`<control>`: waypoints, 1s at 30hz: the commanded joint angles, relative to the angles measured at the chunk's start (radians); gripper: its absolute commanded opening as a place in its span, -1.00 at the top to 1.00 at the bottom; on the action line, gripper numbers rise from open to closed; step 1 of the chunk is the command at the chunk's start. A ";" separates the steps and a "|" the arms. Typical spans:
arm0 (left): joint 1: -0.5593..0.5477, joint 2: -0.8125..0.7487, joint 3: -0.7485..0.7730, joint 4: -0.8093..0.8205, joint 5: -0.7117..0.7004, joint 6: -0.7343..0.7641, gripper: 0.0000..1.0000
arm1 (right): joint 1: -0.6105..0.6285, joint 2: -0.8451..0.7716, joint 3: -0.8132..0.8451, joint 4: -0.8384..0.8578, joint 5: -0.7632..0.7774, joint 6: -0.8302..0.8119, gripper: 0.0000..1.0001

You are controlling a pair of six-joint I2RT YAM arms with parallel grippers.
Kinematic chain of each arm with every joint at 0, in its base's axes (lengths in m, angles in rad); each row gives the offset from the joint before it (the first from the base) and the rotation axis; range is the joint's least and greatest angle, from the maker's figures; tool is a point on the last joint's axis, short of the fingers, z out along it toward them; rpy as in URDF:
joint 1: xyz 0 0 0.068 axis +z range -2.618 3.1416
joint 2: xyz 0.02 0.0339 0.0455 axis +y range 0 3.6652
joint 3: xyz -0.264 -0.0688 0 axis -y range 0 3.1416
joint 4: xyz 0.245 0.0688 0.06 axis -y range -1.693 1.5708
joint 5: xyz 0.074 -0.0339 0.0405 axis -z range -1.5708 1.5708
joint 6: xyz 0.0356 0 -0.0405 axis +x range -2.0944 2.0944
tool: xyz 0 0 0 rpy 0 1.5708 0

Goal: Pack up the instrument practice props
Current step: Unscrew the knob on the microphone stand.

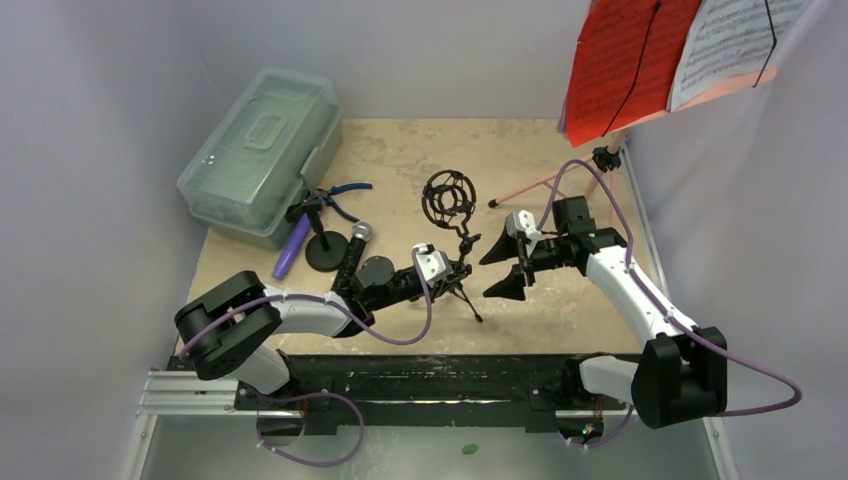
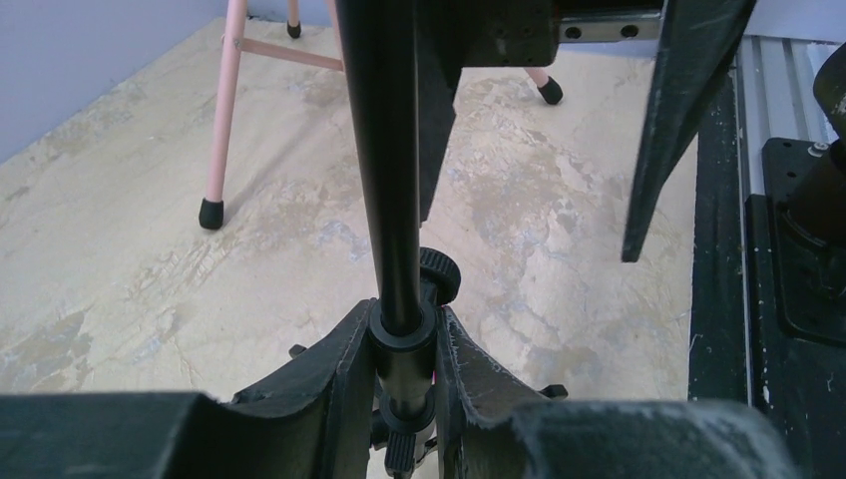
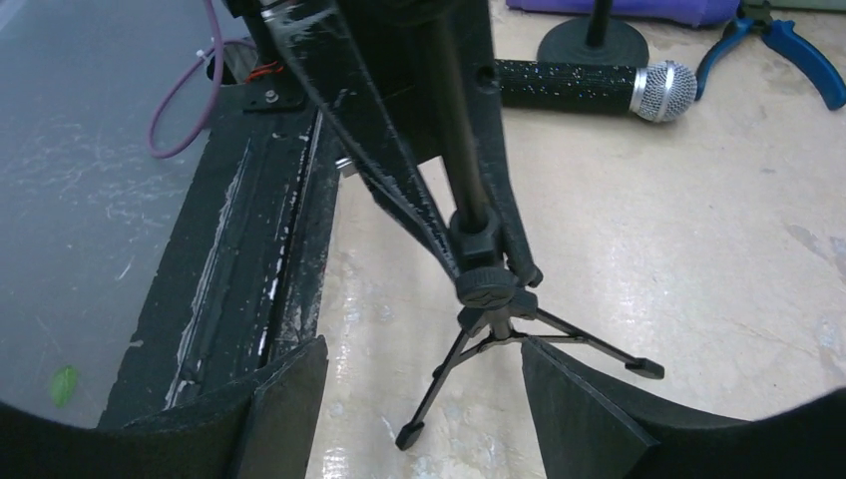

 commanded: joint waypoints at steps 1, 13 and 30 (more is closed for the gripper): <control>0.030 -0.029 0.028 0.052 0.128 -0.046 1.00 | 0.000 -0.026 0.027 -0.082 -0.086 -0.128 -0.46; 0.029 0.058 0.044 0.202 0.162 -0.158 1.00 | 0.040 -0.060 -0.050 0.277 0.014 0.267 -0.16; 0.030 0.029 0.014 0.229 0.116 -0.162 1.00 | 0.088 -0.014 -0.037 0.274 0.077 0.279 0.24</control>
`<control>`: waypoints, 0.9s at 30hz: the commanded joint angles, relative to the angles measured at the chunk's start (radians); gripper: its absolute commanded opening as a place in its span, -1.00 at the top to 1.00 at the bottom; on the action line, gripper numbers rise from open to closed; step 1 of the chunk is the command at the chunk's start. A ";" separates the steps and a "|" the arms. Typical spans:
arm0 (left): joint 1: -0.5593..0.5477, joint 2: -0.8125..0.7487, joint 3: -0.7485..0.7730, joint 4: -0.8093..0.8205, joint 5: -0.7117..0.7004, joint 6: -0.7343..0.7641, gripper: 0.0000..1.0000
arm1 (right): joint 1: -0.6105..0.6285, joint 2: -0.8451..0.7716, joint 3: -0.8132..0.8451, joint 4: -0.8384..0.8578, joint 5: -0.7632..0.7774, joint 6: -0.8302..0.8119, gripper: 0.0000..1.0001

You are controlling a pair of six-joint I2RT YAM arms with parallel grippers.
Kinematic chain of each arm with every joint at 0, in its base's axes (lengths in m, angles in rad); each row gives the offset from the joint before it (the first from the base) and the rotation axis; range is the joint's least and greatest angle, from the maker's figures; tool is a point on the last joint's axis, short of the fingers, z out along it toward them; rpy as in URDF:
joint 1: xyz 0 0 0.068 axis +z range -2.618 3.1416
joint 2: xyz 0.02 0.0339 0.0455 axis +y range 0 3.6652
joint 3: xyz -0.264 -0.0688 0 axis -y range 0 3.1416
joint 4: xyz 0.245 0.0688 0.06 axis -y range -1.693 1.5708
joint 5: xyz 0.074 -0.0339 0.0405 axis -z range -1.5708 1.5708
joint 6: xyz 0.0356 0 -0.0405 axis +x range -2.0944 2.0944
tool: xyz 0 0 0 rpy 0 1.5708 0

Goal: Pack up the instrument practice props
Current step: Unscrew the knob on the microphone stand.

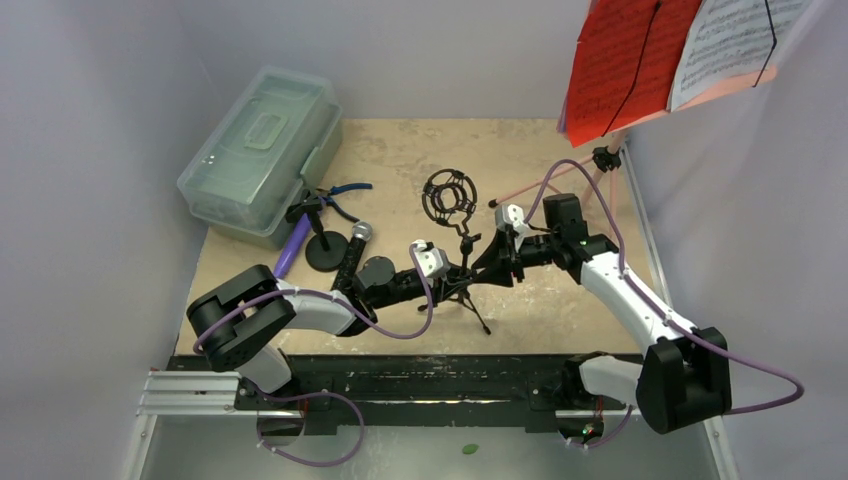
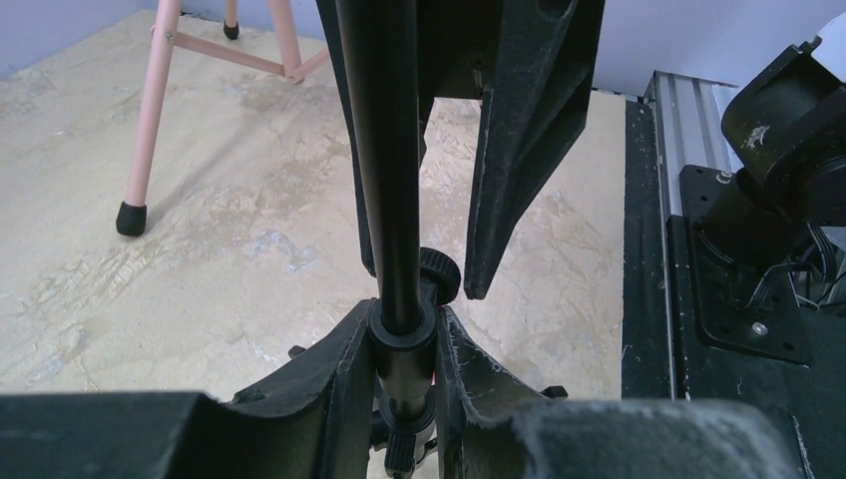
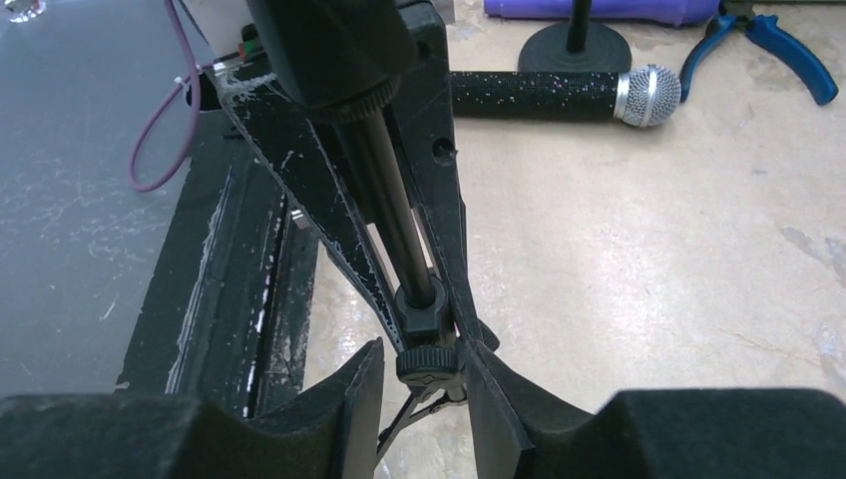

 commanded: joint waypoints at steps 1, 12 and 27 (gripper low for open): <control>-0.003 -0.040 0.013 0.137 -0.014 -0.014 1.00 | 0.012 0.016 0.013 0.006 0.022 -0.001 0.25; -0.003 -0.046 0.000 0.147 -0.024 -0.027 1.00 | 0.026 0.009 0.034 -0.072 0.015 -0.126 1.00; 0.028 -0.039 0.027 0.059 0.095 -0.232 1.00 | 0.040 -0.288 -0.128 0.013 0.136 -0.406 0.92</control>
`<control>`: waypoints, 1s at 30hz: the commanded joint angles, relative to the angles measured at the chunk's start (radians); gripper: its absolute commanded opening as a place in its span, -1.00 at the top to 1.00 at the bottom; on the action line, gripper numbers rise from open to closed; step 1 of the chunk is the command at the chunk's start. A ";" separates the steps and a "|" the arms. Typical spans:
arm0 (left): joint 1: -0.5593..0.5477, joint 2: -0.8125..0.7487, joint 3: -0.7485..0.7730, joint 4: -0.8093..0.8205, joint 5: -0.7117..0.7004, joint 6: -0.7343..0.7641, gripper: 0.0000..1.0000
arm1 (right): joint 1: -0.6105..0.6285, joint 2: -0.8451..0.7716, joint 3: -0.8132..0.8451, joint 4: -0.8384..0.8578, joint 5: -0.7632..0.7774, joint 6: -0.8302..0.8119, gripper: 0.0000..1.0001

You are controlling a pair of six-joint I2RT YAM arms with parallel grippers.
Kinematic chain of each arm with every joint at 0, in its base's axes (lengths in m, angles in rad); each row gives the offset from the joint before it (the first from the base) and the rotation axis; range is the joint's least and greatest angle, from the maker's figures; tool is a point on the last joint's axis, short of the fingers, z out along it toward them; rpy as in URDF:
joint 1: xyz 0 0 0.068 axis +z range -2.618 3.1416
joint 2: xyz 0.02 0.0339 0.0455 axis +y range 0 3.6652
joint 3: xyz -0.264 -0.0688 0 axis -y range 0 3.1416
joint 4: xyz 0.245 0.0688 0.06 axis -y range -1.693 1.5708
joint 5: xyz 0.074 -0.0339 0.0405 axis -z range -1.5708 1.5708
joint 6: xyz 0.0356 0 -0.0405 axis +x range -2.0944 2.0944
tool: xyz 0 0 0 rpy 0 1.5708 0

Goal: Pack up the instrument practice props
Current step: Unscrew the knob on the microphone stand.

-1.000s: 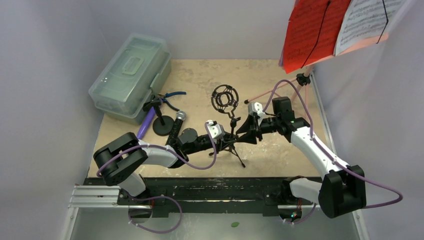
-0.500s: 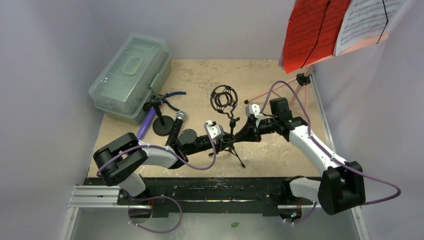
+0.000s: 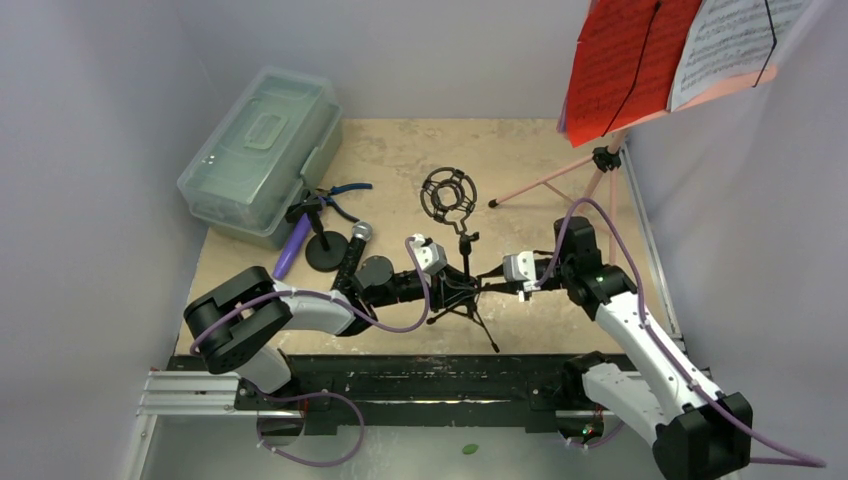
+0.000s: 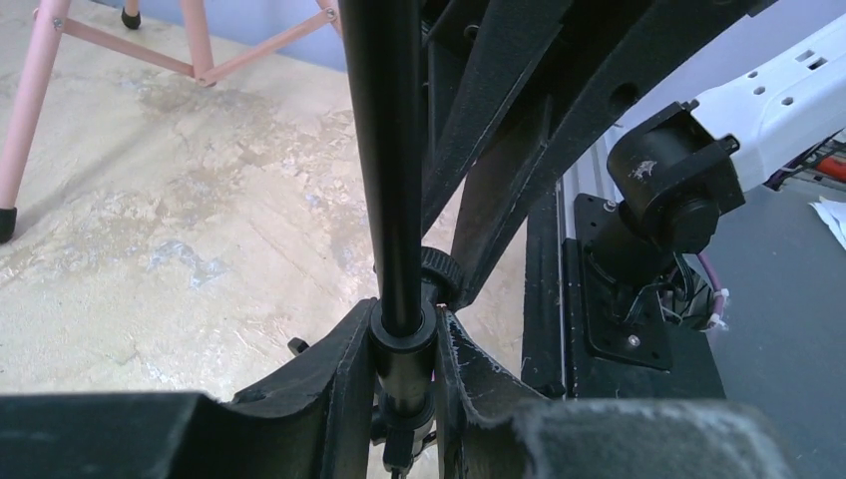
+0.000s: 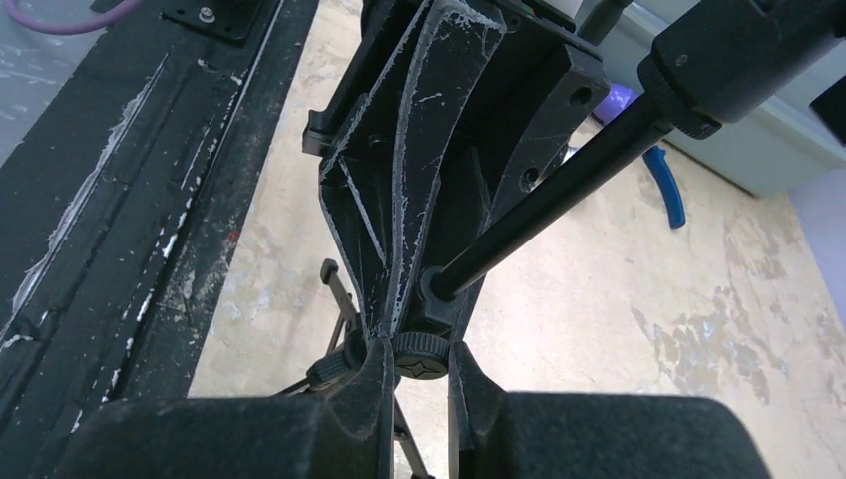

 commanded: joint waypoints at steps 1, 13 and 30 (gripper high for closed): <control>0.025 -0.029 0.020 0.038 -0.004 -0.038 1.00 | -0.002 -0.015 -0.007 0.053 0.032 0.006 0.55; 0.016 -0.170 -0.055 -0.030 -0.112 0.118 1.00 | -0.036 0.177 0.087 0.196 -0.135 0.612 -0.44; -0.038 -0.201 -0.048 -0.040 -0.208 0.200 1.00 | -0.032 0.264 0.031 0.477 -0.132 1.042 -0.07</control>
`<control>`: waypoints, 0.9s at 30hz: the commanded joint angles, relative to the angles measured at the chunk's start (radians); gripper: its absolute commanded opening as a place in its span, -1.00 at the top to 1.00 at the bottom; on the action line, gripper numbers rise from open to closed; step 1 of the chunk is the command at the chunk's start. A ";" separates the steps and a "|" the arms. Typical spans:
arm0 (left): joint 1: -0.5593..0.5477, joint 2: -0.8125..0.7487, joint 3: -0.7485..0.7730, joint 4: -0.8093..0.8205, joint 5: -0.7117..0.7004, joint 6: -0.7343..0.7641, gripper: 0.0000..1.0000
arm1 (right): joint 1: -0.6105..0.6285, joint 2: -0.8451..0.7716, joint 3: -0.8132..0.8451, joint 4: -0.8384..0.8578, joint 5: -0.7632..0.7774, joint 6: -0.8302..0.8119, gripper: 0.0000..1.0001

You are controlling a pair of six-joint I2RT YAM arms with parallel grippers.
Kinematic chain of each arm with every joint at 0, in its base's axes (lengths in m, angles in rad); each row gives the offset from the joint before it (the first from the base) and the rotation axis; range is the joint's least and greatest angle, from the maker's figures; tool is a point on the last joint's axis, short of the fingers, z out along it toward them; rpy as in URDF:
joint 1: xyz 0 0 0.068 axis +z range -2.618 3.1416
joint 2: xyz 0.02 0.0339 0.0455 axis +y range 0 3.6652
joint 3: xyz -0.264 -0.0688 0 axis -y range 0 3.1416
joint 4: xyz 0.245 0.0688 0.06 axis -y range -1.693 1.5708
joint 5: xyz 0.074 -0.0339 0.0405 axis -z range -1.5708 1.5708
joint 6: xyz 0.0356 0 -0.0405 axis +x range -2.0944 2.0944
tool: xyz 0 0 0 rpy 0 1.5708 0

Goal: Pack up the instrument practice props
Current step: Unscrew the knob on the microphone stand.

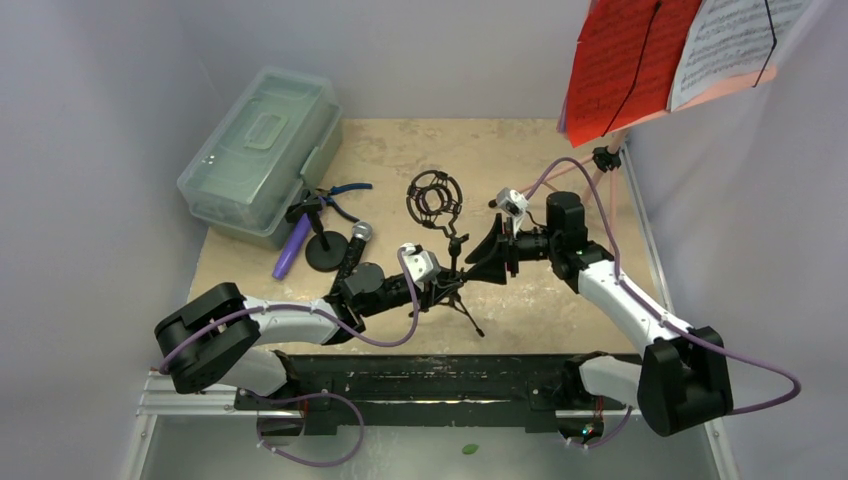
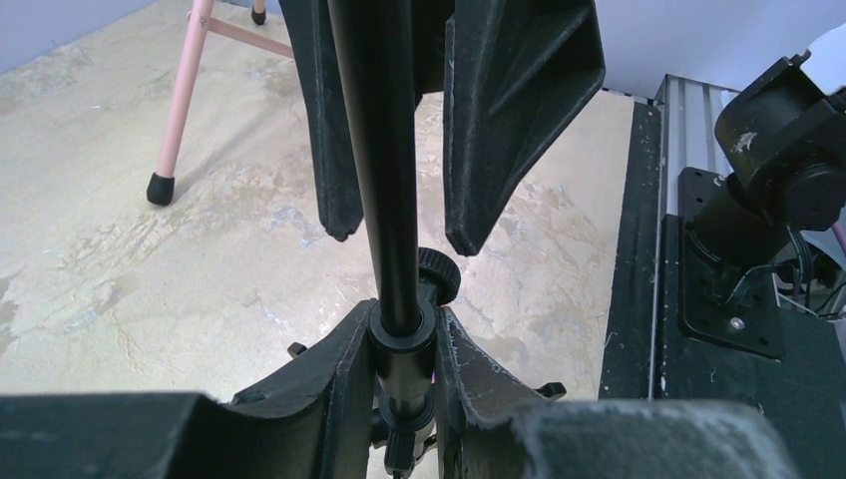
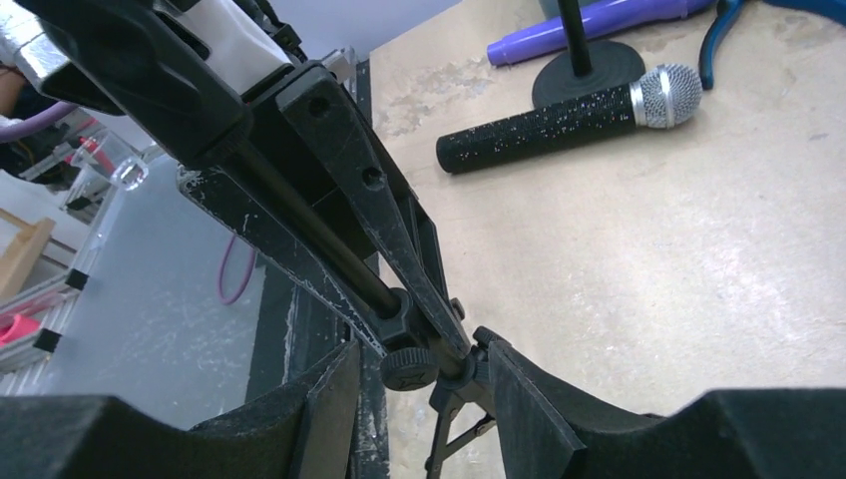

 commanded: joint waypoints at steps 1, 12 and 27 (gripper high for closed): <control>-0.009 -0.040 0.017 0.111 -0.030 0.028 1.00 | 0.005 0.019 0.009 0.004 -0.016 0.032 -0.07; -0.014 -0.038 0.018 0.130 -0.045 0.019 1.00 | 0.035 0.042 0.026 -0.072 -0.014 -0.076 -0.05; -0.021 -0.012 0.016 0.158 -0.030 -0.002 1.00 | 0.040 0.027 0.038 -0.143 -0.088 -0.250 0.40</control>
